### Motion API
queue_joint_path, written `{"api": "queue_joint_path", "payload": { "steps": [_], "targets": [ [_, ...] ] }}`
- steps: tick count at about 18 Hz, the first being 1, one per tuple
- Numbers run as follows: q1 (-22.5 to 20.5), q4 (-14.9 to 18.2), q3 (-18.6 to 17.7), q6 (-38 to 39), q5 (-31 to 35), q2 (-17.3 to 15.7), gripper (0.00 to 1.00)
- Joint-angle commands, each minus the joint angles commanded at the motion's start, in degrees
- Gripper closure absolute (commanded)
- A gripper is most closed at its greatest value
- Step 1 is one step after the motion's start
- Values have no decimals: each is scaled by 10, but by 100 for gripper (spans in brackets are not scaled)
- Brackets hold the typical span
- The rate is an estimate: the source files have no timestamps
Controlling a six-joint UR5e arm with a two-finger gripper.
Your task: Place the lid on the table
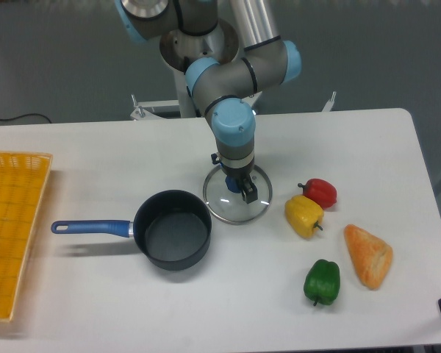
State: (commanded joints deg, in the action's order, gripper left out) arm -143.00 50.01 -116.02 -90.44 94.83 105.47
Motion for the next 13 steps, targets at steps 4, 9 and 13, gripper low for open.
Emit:
{"api": "queue_joint_path", "payload": {
  "steps": [4,9,13],
  "targets": [
    [-2,17,11,-1,-1,-11,0],
    [-7,57,47,-1,-1,-25,0],
    [-12,68,80,1,-6,-33,0]
  ]
}}
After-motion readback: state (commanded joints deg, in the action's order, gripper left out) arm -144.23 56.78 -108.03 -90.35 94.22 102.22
